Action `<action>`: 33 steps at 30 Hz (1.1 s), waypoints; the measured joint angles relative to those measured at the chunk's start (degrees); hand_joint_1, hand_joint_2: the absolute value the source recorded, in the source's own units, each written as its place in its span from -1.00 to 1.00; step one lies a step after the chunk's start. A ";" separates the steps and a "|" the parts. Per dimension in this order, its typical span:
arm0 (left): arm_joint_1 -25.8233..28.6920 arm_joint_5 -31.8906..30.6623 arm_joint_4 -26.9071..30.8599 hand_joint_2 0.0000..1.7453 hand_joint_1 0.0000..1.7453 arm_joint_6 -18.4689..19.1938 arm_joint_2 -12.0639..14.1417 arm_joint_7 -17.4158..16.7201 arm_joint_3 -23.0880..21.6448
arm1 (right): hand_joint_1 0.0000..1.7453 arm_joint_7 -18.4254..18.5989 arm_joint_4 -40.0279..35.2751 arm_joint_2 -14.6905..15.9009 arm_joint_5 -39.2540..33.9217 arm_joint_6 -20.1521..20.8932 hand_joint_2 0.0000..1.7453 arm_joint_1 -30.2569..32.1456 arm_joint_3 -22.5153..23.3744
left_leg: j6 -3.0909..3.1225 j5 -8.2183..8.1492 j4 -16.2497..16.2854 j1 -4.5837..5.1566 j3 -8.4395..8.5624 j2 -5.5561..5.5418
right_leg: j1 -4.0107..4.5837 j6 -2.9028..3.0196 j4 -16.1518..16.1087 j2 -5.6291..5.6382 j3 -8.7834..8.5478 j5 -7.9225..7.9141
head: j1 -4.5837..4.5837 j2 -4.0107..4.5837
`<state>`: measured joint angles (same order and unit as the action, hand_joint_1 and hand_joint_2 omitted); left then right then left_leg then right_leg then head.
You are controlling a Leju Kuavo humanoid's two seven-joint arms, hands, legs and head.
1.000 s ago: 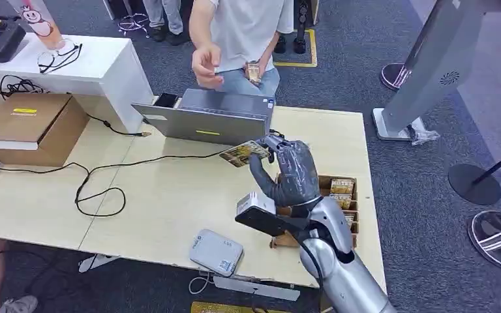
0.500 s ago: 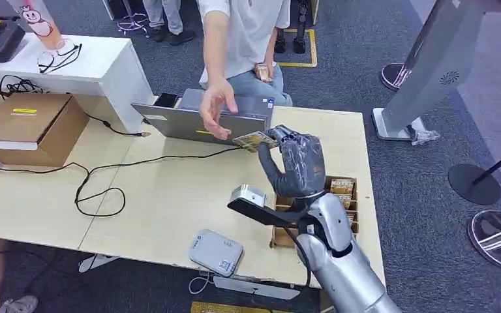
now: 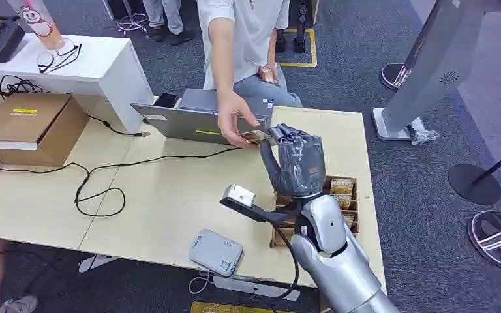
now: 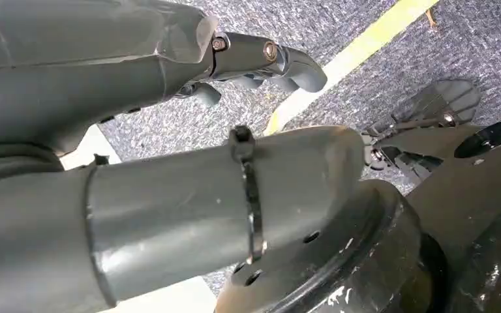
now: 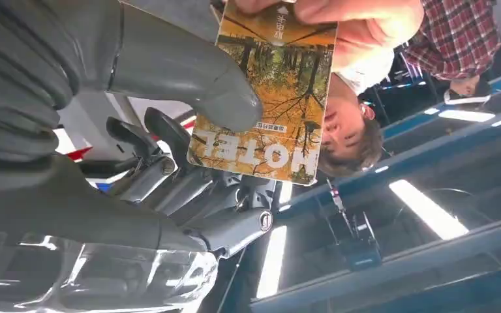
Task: Pass the card to the sensor for recognition and then transmit it.
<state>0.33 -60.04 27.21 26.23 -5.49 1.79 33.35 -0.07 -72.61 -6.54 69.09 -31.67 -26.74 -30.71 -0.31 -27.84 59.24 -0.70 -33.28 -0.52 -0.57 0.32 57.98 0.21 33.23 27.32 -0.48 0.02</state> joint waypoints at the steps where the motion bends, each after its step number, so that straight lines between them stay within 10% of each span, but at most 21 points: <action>1: -0.08 -0.06 0.00 -1.00 -1.00 0.02 0.00 -0.04 0.09 | 1.00 0.00 0.28 -0.04 0.00 0.02 1.00 -0.09 0.02 | 0.00 0.00 0.00 0.00 0.00 0.00 | 0.00 0.00 0.00 0.00 0.00 0.00 | -0.02 0.00; 12: -0.81 -0.74 0.00 -1.00 -1.00 -0.13 0.00 -0.39 0.70 | 0.86 -0.13 2.01 -0.90 -0.39 0.48 1.00 -0.26 0.72 | 0.00 0.00 0.00 0.00 0.00 0.00 | 0.00 0.00 0.00 0.00 0.00 0.00 | 0.00 0.00; 13: -0.82 -0.76 -0.02 -1.00 -1.00 -0.15 0.00 -0.39 0.72 | -0.40 -0.17 2.08 -0.90 -0.39 0.57 1.00 -0.26 0.72 | 0.00 0.00 0.00 0.00 0.00 0.00 | 0.00 0.00 0.00 0.00 0.00 0.00 | 0.00 0.00; 14: -0.83 -0.79 -0.02 -1.00 -1.00 -0.18 0.00 -0.39 0.72 | -1.00 -0.20 2.10 -0.90 -0.39 0.63 1.00 -0.25 0.72 | 0.00 0.00 0.00 0.00 0.00 0.00 | 0.00 0.00 0.00 0.00 0.00 0.00 | 0.00 0.00; 33: -0.71 -0.83 -0.02 -1.00 -1.00 -0.07 -0.07 -0.28 1.77 | -1.00 -1.05 2.80 -1.77 -1.44 1.07 1.00 -0.28 0.72 | 0.00 0.00 0.00 0.00 -0.01 0.00 | 0.00 0.00 0.00 0.00 0.00 0.00 | 0.00 0.00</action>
<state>-0.39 -60.87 27.19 26.16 -5.55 1.51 35.12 -1.11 -69.81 -8.31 67.65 -30.60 -27.03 -29.99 -0.32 -27.84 59.24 -0.70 -33.29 -0.53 -0.57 0.33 57.98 0.21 33.23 27.32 -0.48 0.02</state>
